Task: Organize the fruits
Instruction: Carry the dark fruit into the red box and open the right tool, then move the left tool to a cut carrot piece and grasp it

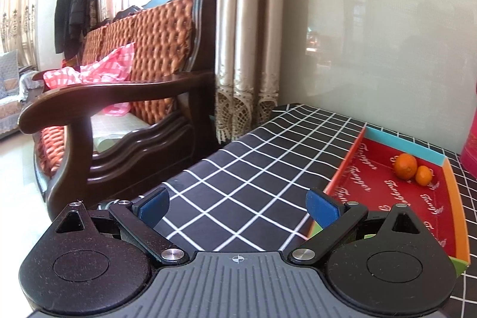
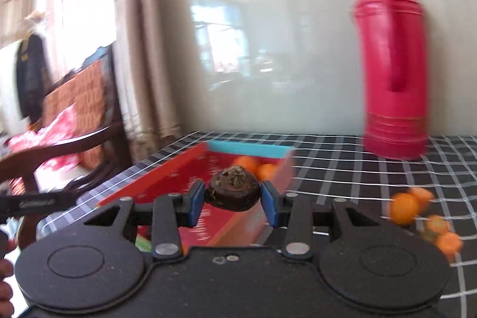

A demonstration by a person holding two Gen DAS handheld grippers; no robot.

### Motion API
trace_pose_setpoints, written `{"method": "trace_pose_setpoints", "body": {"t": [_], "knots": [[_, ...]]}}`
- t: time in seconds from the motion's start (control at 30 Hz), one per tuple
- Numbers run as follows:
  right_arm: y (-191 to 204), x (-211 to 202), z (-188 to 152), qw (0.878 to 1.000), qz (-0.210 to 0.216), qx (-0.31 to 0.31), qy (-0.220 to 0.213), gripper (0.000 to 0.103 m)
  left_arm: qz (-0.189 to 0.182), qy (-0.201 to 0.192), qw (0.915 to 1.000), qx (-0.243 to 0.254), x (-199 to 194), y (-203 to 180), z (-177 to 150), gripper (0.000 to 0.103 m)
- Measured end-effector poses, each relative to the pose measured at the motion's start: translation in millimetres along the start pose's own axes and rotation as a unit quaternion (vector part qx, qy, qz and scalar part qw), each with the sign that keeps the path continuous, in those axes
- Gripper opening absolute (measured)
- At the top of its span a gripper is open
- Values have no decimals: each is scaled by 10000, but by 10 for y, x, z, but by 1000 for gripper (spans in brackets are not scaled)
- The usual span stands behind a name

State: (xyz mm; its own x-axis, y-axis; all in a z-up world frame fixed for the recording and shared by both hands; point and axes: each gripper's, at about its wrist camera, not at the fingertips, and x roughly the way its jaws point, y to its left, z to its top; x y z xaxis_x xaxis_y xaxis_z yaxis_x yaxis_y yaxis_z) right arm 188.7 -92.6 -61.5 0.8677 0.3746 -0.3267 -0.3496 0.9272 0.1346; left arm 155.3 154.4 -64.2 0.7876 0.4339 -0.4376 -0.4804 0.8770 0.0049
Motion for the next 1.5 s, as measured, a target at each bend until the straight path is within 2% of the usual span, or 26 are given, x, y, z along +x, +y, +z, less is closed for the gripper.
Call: {"method": "trace_pose_setpoints", "body": {"t": [0.2,0.37,0.4,0.47,0.5,0.53,0.63,0.7,0.83,0.93,1.07,1.17,1.27,1.4,1.5], "knots": [[213,197,-55,9992,79,-267,284,33,131,9,9999,-62,36,139,4,98],[269,199,-74,9991,35,-298,306,34,157,27,9998,-127,60,194,4,98],[274,193,-75,9991,39,-312,299,37,151,28,9998,-126,61,195,1,98],[274,187,-74,9991,41,-319,289,49,133,22,9999,-108,56,180,-5,98],[276,164,-74,9992,26,-320,244,60,126,15,9999,-91,52,168,-7,98],[271,137,-70,9993,20,-338,187,65,119,10,9999,-76,50,155,-9,98],[265,75,-39,9992,10,-377,104,65,92,-3,9999,-53,35,134,-11,98],[237,33,-21,9994,-45,-344,54,69,78,-4,10000,-38,26,108,-13,98],[144,-62,14,9992,-272,-294,-73,75,0,-7,10000,-9,-3,32,-14,98],[32,-151,19,9976,-617,-267,-172,85,-129,-48,9999,69,-49,-100,-18,98],[-175,-293,-5,9921,-1227,-185,-186,91,-438,-188,9984,319,-155,-389,-40,98],[-401,-439,-36,9834,-1805,-6,-180,94,-752,-332,9951,549,-278,-656,-69,98],[-686,-648,-90,9658,-2567,249,-268,97,-1122,-444,9897,771,-403,-937,-113,98],[-1070,-913,-161,9285,-3649,624,-307,97,-1648,-467,9790,1105,-565,-1329,-217,98],[-1301,-1108,-223,8974,-4320,831,-332,97,-2066,-443,9677,1376,-685,-1650,-321,98]]}}
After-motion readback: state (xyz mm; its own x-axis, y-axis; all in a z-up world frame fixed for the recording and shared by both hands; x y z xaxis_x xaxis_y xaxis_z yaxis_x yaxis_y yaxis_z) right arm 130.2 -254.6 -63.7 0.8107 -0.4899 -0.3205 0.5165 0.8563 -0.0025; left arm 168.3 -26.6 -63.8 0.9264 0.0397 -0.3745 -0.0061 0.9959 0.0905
